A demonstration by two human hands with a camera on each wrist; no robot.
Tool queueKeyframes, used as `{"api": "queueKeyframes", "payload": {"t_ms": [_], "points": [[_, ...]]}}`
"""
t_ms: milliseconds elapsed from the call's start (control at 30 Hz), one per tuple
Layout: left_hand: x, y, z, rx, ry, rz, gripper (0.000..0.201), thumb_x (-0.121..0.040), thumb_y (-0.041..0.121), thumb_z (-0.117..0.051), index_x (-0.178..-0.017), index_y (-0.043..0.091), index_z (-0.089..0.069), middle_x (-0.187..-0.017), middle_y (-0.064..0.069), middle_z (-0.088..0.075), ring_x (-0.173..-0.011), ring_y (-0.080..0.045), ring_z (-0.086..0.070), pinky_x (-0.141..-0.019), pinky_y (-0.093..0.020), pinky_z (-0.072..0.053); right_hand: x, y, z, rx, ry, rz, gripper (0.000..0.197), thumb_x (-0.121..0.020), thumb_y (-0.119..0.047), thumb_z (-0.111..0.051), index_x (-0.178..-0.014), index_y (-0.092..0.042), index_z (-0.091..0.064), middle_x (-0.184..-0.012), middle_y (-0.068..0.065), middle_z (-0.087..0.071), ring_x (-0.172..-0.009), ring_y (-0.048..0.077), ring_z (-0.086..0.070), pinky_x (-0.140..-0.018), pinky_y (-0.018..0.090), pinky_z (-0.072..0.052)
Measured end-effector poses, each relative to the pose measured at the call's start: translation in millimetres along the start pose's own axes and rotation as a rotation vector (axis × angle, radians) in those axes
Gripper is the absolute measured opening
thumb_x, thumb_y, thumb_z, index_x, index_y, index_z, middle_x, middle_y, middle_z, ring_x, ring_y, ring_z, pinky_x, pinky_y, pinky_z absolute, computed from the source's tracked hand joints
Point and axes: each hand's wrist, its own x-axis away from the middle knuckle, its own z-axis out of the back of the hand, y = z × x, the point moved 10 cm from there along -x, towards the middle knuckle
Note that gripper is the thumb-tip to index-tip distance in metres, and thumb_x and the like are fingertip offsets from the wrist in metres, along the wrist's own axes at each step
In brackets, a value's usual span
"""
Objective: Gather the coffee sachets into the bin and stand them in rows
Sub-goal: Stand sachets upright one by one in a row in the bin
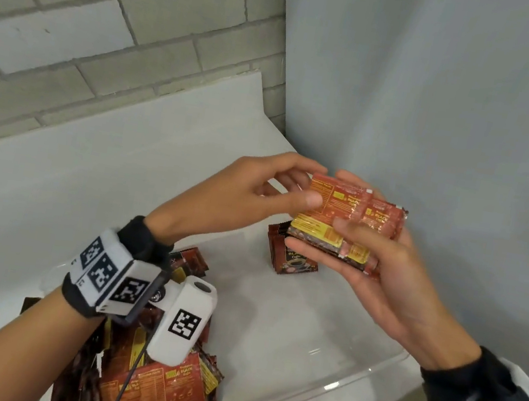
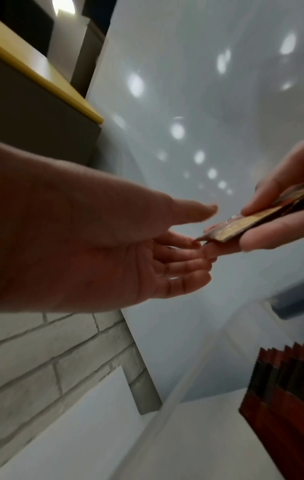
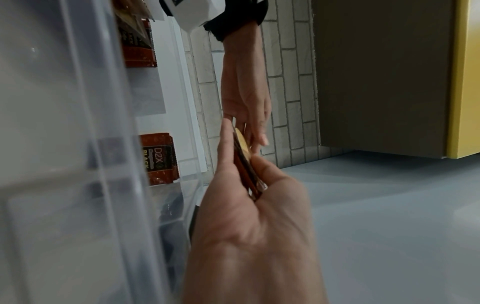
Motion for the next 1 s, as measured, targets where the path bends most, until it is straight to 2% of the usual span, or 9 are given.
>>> {"api": "queueKeyframes", "payload": {"t_ms": [100,200,333,400,467,600,733,900,1000], "points": [[0.5,-0.2,4.7,0.072,0.022,-0.002,0.046,-0.08,0.028,-0.068,-0.123,0.017,-0.058,-0.102,-0.004,-0.067,-0.096,-0.016,-0.062,-0.087,-0.04,-0.053,0.2,0.0,0.3,0.057,0.021,0.003,0.048,-0.083,-0.002,-0.058,-0.13,-0.01,-0.053,-0.119,0.014,-0.067,-0.104,0.035,-0.067,-0.083,0.052,-0.056],[1.1,2.3,12.6,0.169,0.059,-0.04,0.036,-0.078,0.02,-0.072,-0.111,0.016,-0.059,-0.094,-0.001,-0.065,-0.089,-0.016,-0.061,-0.081,-0.039,-0.053,-0.8,1.7,1.7,0.08,0.045,-0.006,0.046,-0.085,-0.015,-0.059,-0.13,-0.008,-0.052,-0.119,0.015,-0.067,-0.107,0.033,-0.066,-0.085,0.053,-0.055],[5.6,10.5,17.0,0.221,0.062,-0.123,0.021,-0.078,0.012,-0.072,-0.097,0.015,-0.061,-0.09,0.007,-0.064,-0.088,-0.018,-0.059,-0.079,-0.037,-0.051,-2.4,6.9,-0.3,0.115,0.059,-0.056,0.074,-0.071,-0.055,-0.056,-0.13,-0.009,-0.052,-0.116,0.016,-0.068,-0.106,0.032,-0.067,-0.085,0.051,-0.055],[6.9,13.5,15.8,0.217,0.041,-0.155,0.016,-0.08,0.007,-0.072,-0.091,0.013,-0.063,-0.09,0.003,-0.065,-0.089,-0.021,-0.06,-0.081,-0.041,-0.051,-2.9,9.9,1.8,0.094,0.067,-0.081,0.08,-0.066,-0.06,-0.055,-0.128,-0.01,-0.051,-0.111,0.019,-0.069,-0.102,0.034,-0.068,-0.082,0.051,-0.056],[7.8,15.2,11.5,0.207,0.002,-0.177,0.013,-0.081,0.005,-0.073,-0.087,0.012,-0.063,-0.091,-0.003,-0.065,-0.091,-0.021,-0.062,-0.082,-0.042,-0.05,-2.7,10.1,2.1,0.102,0.059,-0.083,0.066,-0.073,-0.053,-0.055,-0.124,-0.011,-0.053,-0.105,0.021,-0.07,-0.096,0.034,-0.07,-0.081,0.052,-0.057],[7.7,10.9,5.1,0.223,-0.05,-0.174,0.01,-0.082,0.009,-0.064,-0.084,0.019,-0.065,-0.099,0.005,-0.067,-0.099,-0.016,-0.062,-0.084,-0.038,-0.052,-2.4,8.9,6.2,0.144,0.067,-0.064,0.039,-0.078,-0.025,-0.063,-0.116,-0.016,-0.062,-0.103,0.012,-0.072,-0.087,0.025,-0.07,-0.086,0.044,-0.055],[6.0,3.0,6.7,0.173,-0.026,-0.145,0.007,-0.086,0.012,-0.068,-0.086,0.019,-0.071,-0.108,0.006,-0.062,-0.106,-0.012,-0.057,-0.083,-0.033,-0.055,-3.3,3.9,8.6,0.123,0.075,-0.023,0.041,-0.076,-0.013,-0.065,-0.116,-0.019,-0.062,-0.102,0.005,-0.072,-0.087,0.018,-0.071,-0.073,0.028,-0.058],[4.6,3.9,12.3,0.191,0.043,-0.127,0.028,-0.101,0.008,-0.041,-0.109,0.018,-0.066,-0.103,-0.005,-0.065,-0.099,-0.024,-0.062,-0.079,-0.03,-0.055,-4.6,-2.4,13.5,0.073,0.122,0.037,0.044,-0.074,-0.009,-0.064,-0.116,-0.022,-0.058,-0.093,0.002,-0.073,-0.083,0.016,-0.072,-0.074,0.026,-0.058],[4.3,4.6,11.1,0.241,0.051,-0.077,0.025,-0.099,0.021,-0.04,-0.117,0.02,-0.058,-0.102,-0.006,-0.067,-0.096,-0.027,-0.065,-0.076,-0.026,-0.055,-4.7,-3.8,14.6,0.065,0.133,0.054,0.05,-0.072,-0.006,-0.064,-0.119,-0.021,-0.057,-0.096,0.005,-0.073,-0.086,0.018,-0.072,-0.073,0.026,-0.058]]}}
